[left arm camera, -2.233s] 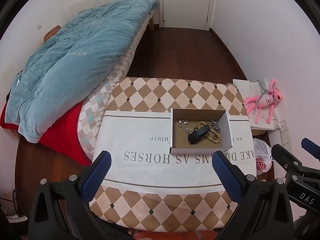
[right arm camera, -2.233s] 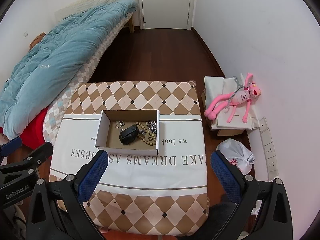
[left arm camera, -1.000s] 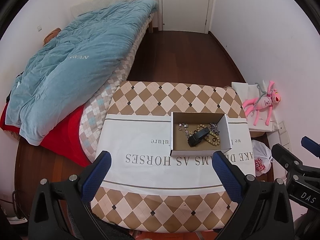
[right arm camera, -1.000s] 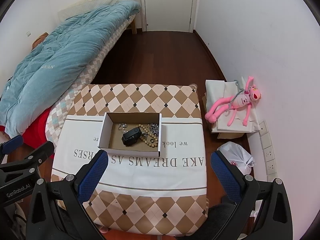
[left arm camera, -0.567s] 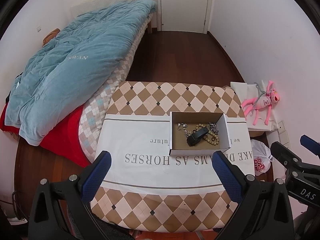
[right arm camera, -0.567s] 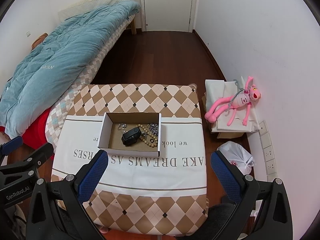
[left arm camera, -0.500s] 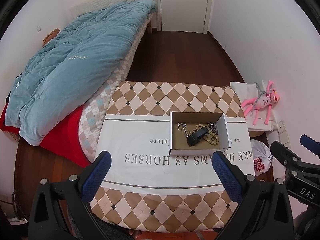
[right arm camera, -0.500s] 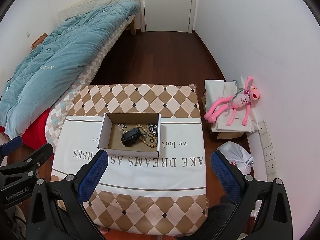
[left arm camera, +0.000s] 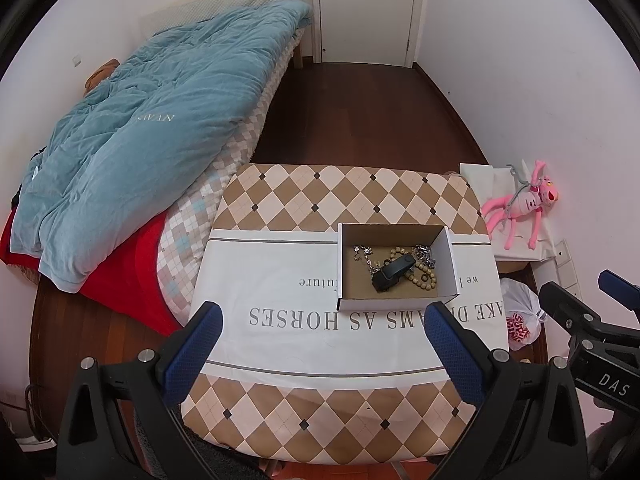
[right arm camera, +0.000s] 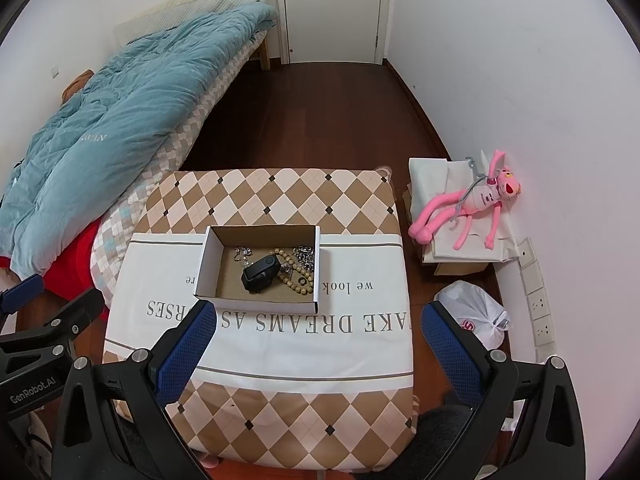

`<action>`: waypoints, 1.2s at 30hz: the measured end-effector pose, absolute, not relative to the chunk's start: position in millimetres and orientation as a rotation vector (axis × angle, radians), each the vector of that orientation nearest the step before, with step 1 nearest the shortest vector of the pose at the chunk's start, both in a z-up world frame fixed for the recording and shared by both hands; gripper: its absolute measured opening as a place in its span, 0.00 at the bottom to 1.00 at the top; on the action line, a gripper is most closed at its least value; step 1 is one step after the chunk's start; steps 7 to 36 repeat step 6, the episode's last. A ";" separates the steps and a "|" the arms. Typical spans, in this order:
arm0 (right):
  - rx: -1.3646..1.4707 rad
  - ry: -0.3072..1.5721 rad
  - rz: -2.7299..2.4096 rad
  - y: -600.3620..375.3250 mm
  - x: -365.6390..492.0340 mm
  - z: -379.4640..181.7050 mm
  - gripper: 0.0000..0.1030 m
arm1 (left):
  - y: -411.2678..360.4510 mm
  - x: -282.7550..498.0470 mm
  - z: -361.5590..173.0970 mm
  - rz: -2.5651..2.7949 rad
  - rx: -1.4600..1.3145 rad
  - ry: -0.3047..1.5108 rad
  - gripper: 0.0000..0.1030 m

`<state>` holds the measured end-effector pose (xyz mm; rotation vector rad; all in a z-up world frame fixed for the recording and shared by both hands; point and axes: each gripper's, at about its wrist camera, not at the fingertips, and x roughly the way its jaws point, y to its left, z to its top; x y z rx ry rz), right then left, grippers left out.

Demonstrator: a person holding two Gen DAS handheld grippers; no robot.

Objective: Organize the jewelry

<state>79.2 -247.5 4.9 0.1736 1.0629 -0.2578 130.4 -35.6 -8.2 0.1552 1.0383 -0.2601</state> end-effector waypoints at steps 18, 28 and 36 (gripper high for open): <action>0.167 1.064 -0.257 -247.2 77.7 4.5 1.00 | -32.7 128.2 -7.9 -0.266 0.149 1.026 1.00; 0.167 1.064 -0.257 -247.2 77.7 4.5 1.00 | -32.7 128.2 -7.9 -0.266 0.149 1.026 1.00; 0.167 1.064 -0.257 -247.2 77.7 4.5 1.00 | -32.7 128.2 -7.9 -0.266 0.149 1.026 1.00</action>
